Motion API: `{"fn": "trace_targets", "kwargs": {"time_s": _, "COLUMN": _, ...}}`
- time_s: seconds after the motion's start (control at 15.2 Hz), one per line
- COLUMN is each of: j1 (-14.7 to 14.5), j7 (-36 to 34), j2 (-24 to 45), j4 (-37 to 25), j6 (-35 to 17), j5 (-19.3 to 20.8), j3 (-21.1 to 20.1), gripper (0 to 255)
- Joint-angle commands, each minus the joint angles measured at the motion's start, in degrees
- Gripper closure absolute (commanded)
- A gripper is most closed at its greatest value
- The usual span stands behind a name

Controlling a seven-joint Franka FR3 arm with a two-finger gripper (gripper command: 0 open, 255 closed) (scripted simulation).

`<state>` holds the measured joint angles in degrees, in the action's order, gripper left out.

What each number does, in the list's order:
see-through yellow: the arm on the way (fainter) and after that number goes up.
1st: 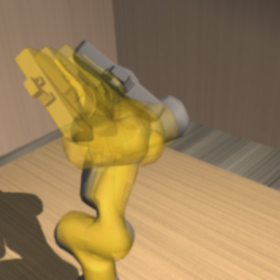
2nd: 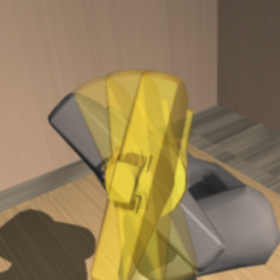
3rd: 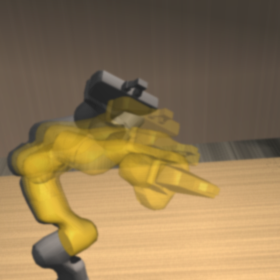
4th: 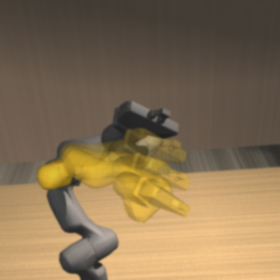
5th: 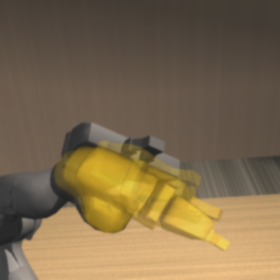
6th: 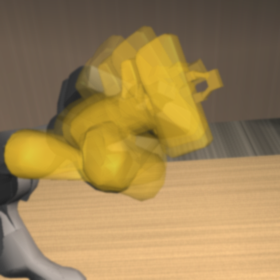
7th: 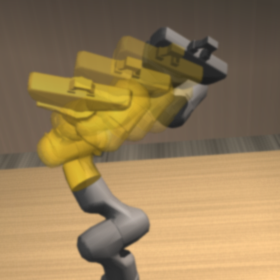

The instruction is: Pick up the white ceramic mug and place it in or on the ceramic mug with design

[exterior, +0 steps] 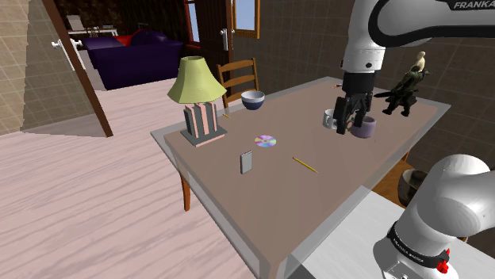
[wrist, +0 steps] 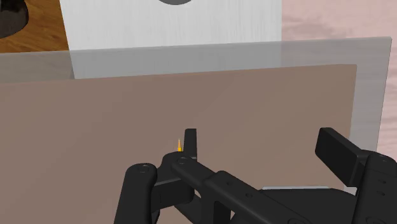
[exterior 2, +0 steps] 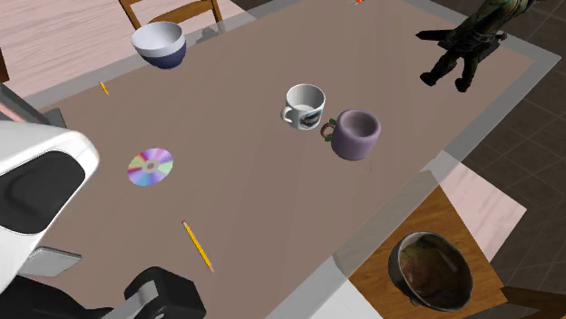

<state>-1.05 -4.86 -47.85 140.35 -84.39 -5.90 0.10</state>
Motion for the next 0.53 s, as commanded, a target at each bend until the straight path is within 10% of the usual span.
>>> {"fn": "trace_targets", "kwargs": {"time_s": 0.0, "j1": 0.0, "j7": 0.0, "j2": 0.0, "j4": 0.0, "j6": 0.0, "j5": 0.0, "j3": 0.0, "gripper": 0}}
{"fn": "trace_targets", "kwargs": {"time_s": 0.46, "j1": 2.98, "j7": 8.63, "j2": 7.35, "j4": -0.42, "j6": -7.09, "j5": 6.43, "j3": 7.5, "gripper": 0}}
